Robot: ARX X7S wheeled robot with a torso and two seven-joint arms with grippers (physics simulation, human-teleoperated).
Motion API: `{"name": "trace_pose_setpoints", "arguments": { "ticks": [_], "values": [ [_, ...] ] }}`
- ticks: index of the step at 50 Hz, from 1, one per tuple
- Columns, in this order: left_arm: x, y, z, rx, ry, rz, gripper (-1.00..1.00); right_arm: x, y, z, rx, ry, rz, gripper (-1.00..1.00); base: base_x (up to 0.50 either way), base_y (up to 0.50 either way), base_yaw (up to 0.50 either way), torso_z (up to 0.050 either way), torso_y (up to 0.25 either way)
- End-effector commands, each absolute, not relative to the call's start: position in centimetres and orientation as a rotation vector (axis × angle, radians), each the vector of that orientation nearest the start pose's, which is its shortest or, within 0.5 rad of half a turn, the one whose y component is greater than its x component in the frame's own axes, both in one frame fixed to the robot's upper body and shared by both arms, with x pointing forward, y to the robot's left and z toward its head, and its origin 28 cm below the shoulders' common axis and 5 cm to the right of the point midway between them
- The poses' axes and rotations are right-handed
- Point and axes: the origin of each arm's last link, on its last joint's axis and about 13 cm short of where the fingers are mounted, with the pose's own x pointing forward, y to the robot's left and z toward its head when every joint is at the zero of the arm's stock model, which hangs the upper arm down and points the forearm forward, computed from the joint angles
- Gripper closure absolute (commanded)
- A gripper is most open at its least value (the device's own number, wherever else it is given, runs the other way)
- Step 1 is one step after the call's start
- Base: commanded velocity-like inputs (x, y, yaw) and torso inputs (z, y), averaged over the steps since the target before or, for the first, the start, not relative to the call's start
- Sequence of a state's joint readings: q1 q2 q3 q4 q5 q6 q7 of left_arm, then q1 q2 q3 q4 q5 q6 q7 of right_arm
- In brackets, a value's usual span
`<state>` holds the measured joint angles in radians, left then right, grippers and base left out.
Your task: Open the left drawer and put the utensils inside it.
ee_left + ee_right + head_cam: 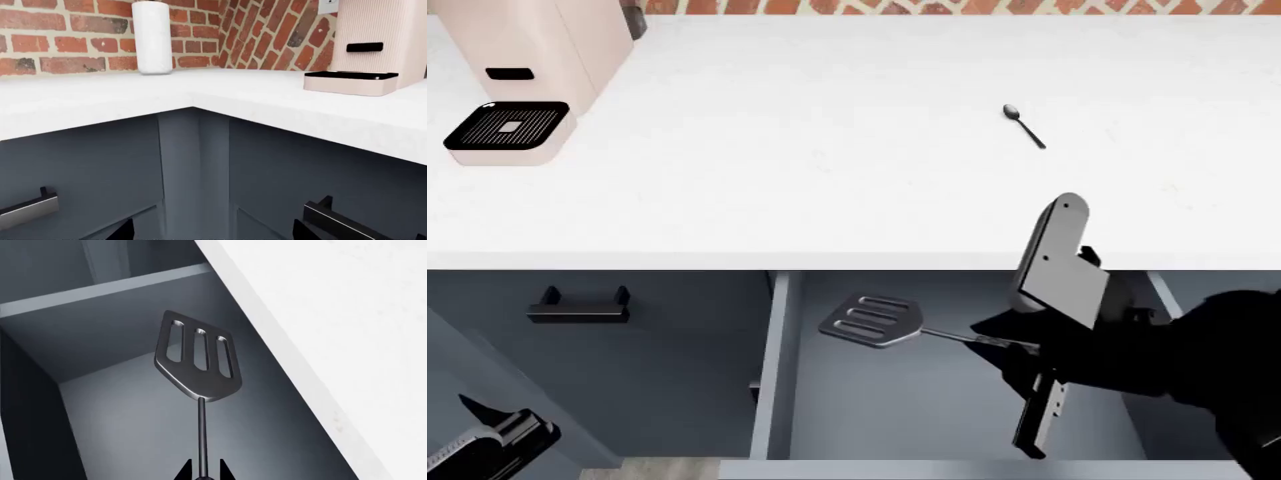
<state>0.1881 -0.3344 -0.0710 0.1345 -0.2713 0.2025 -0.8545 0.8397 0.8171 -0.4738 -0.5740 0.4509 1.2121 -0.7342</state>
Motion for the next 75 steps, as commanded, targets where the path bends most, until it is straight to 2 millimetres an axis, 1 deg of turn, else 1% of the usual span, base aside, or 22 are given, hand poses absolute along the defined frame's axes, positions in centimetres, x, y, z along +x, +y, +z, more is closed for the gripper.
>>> {"name": "trace_pose_setpoints", "arguments": {
  "ticks": [1, 22, 46, 47, 58, 63, 69, 75],
  "values": [
    [17.1, 29.2, 3.5, -0.004, -0.180, 0.866, -1.00, 26.2, -18.2, 22.5, -0.619, 0.428, 0.879, 1.00, 0.00, 0.00, 0.00, 0.000, 0.000],
    [17.0, 29.2, 3.7, -0.007, -0.190, 0.869, -1.00, 26.7, -18.1, 21.2, -0.618, 0.497, 0.899, 1.00, 0.00, 0.00, 0.00, 0.000, 0.000],
    [16.9, 29.2, 3.6, -0.009, -0.194, 0.874, -1.00, 27.0, -18.1, 20.7, -0.616, 0.530, 0.902, 1.00, 0.00, 0.00, 0.00, 0.000, 0.000],
    [16.9, 29.2, 3.6, -0.009, -0.194, 0.874, -1.00, 27.1, -18.1, 20.7, -0.616, 0.530, 0.901, -1.00, 0.00, 0.00, 0.00, 0.000, 0.000],
    [16.8, 29.3, 3.7, -0.011, -0.200, 0.877, -1.00, 27.0, -18.1, 20.9, -0.618, 0.530, 0.890, -1.00, 0.00, 0.00, 0.00, 0.000, 0.000],
    [16.7, 29.3, 3.7, -0.012, -0.201, 0.879, -1.00, 26.7, -18.1, 21.5, -0.619, 0.512, 0.891, -1.00, 0.00, 0.00, 0.00, 0.000, 0.000],
    [16.7, 29.3, 3.8, -0.013, -0.203, 0.880, -1.00, 26.1, -18.1, 22.7, -0.611, 0.447, 0.884, -1.00, 0.00, 0.00, 0.00, 0.000, 0.000],
    [16.7, 29.3, 3.8, -0.014, -0.205, 0.879, -1.00, 24.7, -18.2, 24.2, -0.612, 0.367, 0.883, -1.00, 0.00, 0.00, 0.00, 0.000, 0.000]
  ]
}}
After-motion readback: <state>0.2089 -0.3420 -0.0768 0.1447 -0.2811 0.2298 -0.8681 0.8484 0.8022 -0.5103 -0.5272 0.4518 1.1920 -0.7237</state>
